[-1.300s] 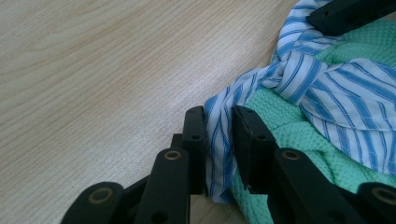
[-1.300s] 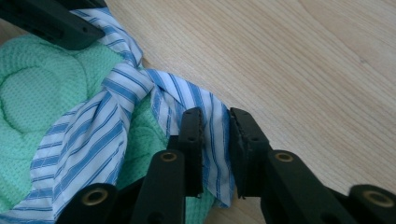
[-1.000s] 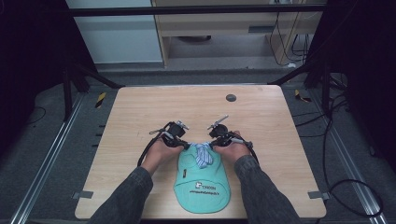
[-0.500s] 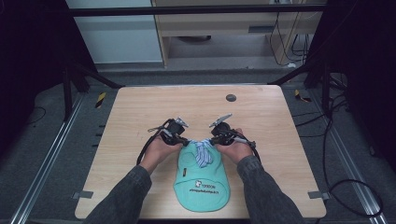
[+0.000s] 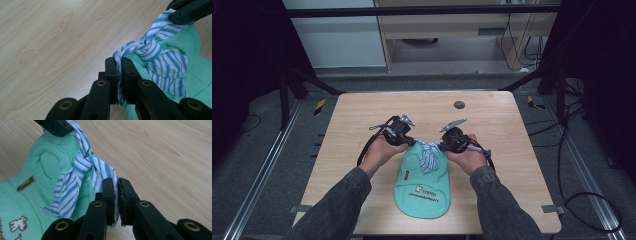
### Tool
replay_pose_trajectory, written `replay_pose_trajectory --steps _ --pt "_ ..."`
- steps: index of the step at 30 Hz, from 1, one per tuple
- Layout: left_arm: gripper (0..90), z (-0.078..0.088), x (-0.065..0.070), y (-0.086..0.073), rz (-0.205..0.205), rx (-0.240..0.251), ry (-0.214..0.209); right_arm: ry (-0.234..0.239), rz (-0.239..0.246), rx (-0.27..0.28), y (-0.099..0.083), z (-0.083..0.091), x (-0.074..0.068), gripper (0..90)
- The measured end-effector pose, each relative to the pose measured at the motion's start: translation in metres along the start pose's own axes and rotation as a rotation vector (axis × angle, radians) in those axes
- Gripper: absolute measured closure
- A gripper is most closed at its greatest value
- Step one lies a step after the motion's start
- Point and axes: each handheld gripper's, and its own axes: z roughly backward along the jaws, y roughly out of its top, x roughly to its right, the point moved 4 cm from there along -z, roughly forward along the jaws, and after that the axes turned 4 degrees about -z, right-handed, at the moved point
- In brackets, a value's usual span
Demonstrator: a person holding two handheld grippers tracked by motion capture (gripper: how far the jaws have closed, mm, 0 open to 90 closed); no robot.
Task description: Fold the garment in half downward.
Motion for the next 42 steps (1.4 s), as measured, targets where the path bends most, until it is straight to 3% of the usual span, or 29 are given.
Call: replay_pose_trajectory --steps 14,19,30,42 --pt "84.6 0.02 0.006 0.007 -0.026 0.036 0.022 -0.002 0.045 0.043 0.01 0.021 0.001 84.0" --pt "84.6 0.024 0.005 0.01 -0.024 0.051 0.025 -0.008 0.096 0.058 0.015 0.028 0.0 84.2" --pt "84.6 0.032 0.004 0.018 -0.046 0.062 0.045 -0.027 0.09 0.067 0.023 0.033 0.003 84.2" --pt "84.5 0.035 0.002 0.016 -0.027 0.096 0.049 -0.032 0.121 0.074 0.03 0.036 0.004 84.1"
